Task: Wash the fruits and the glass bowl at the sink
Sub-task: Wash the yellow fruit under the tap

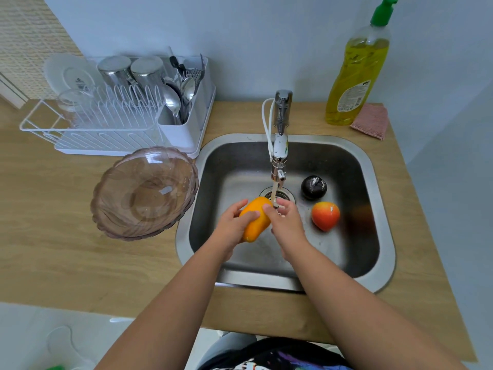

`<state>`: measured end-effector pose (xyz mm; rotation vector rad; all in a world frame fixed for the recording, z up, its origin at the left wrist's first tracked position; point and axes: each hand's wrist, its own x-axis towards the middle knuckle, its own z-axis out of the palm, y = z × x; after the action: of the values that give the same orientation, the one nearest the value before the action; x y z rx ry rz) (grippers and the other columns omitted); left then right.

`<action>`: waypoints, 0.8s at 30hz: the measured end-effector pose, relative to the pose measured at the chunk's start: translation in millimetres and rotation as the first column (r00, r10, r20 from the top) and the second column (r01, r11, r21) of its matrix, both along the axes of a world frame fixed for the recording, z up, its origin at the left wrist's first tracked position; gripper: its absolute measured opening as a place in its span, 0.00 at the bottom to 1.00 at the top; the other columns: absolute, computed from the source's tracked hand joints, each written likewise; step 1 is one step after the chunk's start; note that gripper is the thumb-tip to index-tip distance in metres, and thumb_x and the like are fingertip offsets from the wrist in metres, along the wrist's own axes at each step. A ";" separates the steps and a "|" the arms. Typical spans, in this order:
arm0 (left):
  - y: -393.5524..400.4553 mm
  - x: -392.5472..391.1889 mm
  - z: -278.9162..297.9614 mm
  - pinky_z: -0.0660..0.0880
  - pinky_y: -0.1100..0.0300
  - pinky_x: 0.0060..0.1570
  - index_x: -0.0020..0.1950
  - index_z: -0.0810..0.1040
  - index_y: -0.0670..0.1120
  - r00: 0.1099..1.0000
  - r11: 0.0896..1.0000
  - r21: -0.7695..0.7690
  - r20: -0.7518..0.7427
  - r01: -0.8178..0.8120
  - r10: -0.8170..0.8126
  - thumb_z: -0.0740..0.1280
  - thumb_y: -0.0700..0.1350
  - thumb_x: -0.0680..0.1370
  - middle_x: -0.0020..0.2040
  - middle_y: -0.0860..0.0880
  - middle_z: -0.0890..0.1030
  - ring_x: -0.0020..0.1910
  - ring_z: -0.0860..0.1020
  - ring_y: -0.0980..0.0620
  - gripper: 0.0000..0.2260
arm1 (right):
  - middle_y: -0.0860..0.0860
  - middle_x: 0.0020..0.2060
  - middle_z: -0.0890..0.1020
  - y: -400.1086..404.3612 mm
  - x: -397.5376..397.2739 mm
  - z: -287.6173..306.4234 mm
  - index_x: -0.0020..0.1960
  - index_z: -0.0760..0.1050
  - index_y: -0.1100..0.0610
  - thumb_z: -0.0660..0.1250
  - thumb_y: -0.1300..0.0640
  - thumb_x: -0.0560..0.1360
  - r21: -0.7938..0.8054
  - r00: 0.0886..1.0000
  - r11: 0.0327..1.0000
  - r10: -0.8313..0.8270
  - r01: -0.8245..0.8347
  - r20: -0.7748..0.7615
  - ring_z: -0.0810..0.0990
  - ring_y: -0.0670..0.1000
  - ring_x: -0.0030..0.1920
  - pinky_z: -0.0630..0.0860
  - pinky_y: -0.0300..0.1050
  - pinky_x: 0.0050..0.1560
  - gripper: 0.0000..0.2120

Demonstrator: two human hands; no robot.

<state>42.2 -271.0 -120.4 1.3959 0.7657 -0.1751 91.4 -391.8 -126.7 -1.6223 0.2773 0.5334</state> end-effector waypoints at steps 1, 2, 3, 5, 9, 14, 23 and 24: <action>2.2 -3.7 -1.1 0.78 0.44 0.60 0.73 0.71 0.53 1.000 0.997 0.074 0.011 -0.030 0.029 0.73 0.50 0.74 0.69 0.46 0.74 0.63 0.77 0.43 0.27 | 0.52 0.60 0.77 2.3 -3.3 0.0 0.62 0.71 0.47 0.69 0.46 0.73 0.001 0.997 1.000 0.030 -0.030 -0.070 0.78 0.53 0.56 0.77 0.55 0.58 0.19; 4.6 -7.5 -2.0 0.77 0.44 0.62 0.72 0.71 0.52 0.999 0.987 0.153 0.024 -0.040 0.037 0.73 0.49 0.75 0.68 0.46 0.74 0.63 0.76 0.44 0.26 | 0.54 0.59 0.77 4.5 -6.4 0.6 0.62 0.71 0.49 0.68 0.47 0.75 0.044 0.987 0.998 0.058 -0.052 -0.149 0.79 0.55 0.54 0.79 0.53 0.54 0.18; 6.5 -10.8 -2.0 0.76 0.44 0.62 0.72 0.72 0.52 0.999 0.974 0.224 0.030 -0.035 0.029 0.72 0.50 0.76 0.68 0.46 0.74 0.63 0.76 0.44 0.25 | 0.55 0.59 0.77 6.2 -9.4 1.4 0.64 0.71 0.51 0.67 0.49 0.77 0.105 0.972 0.992 0.089 -0.067 -0.219 0.80 0.57 0.52 0.80 0.51 0.50 0.17; 9.7 -14.7 -0.7 0.76 0.47 0.61 0.73 0.71 0.53 1.000 0.947 0.320 0.028 -0.017 0.008 0.71 0.51 0.76 0.68 0.46 0.71 0.63 0.74 0.45 0.25 | 0.56 0.58 0.78 8.6 -13.9 4.2 0.66 0.69 0.53 0.65 0.53 0.79 0.202 0.951 0.977 0.129 -0.072 -0.282 0.81 0.57 0.49 0.80 0.49 0.49 0.17; 13.8 -19.2 4.4 0.75 0.48 0.61 0.74 0.70 0.53 1.000 0.923 0.384 0.020 -0.011 0.004 0.68 0.53 0.78 0.69 0.47 0.70 0.62 0.74 0.47 0.25 | 0.57 0.60 0.77 12.2 -16.8 6.3 0.69 0.69 0.54 0.65 0.55 0.80 0.242 0.950 0.968 0.138 -0.069 -0.279 0.81 0.57 0.50 0.80 0.49 0.54 0.18; 15.7 -26.1 6.8 0.75 0.41 0.64 0.73 0.71 0.54 0.998 0.968 0.250 -0.033 -0.037 0.046 0.66 0.53 0.80 0.70 0.46 0.71 0.64 0.75 0.44 0.22 | 0.57 0.62 0.76 9.8 -16.4 3.2 0.69 0.69 0.56 0.65 0.55 0.79 0.218 0.942 0.974 0.129 -0.062 -0.309 0.80 0.57 0.52 0.79 0.50 0.55 0.19; 14.4 -28.6 15.0 0.76 0.41 0.63 0.74 0.70 0.52 0.999 0.969 0.244 -0.036 -0.021 0.031 0.68 0.51 0.79 0.69 0.47 0.74 0.63 0.76 0.44 0.23 | 0.59 0.61 0.76 9.1 -16.6 4.9 0.65 0.71 0.57 0.66 0.57 0.79 0.216 0.935 0.976 0.107 -0.034 -0.337 0.81 0.56 0.52 0.80 0.49 0.52 0.16; 14.8 -28.7 16.4 0.77 0.41 0.62 0.74 0.70 0.53 0.999 0.969 0.249 -0.036 -0.014 0.024 0.68 0.51 0.79 0.69 0.47 0.74 0.63 0.76 0.44 0.24 | 0.60 0.61 0.76 9.1 -16.1 6.0 0.65 0.71 0.58 0.66 0.58 0.79 0.223 0.935 0.974 0.110 -0.034 -0.338 0.80 0.56 0.52 0.81 0.49 0.50 0.16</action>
<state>13.5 -256.2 -104.0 1.6255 0.8550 -0.0938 75.3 -382.8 -120.7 -1.3261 0.4100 0.8815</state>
